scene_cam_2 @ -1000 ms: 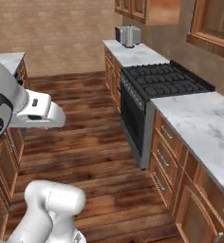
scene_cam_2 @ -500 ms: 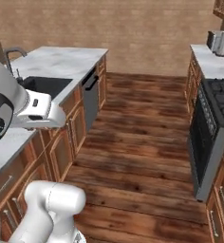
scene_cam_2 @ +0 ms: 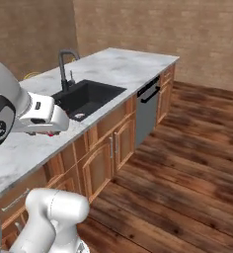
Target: Open the cabinet. Pick the bar soap and place it next to the sink. Then close the cabinet.
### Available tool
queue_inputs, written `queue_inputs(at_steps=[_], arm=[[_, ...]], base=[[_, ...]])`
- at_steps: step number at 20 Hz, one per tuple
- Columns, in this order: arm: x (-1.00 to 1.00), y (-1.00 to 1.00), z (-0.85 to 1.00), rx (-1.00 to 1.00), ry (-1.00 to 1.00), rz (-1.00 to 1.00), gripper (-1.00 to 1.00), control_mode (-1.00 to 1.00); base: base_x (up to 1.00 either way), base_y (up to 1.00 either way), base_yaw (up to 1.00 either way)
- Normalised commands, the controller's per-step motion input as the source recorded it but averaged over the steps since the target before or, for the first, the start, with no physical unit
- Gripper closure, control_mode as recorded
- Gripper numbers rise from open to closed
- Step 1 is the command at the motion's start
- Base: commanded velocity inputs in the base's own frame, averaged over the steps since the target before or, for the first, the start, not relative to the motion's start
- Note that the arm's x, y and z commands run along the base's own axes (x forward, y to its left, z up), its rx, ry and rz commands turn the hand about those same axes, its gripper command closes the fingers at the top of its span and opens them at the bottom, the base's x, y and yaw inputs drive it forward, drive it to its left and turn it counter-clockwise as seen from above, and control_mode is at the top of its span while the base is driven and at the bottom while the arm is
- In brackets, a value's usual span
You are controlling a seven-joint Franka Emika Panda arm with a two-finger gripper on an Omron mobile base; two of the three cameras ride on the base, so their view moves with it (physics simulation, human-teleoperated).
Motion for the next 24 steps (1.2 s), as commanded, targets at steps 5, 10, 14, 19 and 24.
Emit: queue_inputs(at_steps=[5, 10, 14, 19, 24], arm=[[0.0, 0.0, 0.0, 0.0, 0.0, 0.0, 1.0, 1.0], [0.0, 0.0, 0.0, 0.0, 0.0, 0.0, 1.0, 1.0], [0.0, 0.0, 0.0, 0.0, 0.0, 0.0, 1.0, 1.0], [0.0, 0.0, 0.0, 0.0, 0.0, 0.0, 1.0, 1.0], [0.0, 0.0, 0.0, 0.0, 0.0, 0.0, 1.0, 1.0]], base=[[0.37, -0.45, 0.55], [0.4, -0.54, 0.52], [0.36, -0.61, 0.5], [0.16, -0.66, 0.5], [0.06, -0.67, 0.5]])
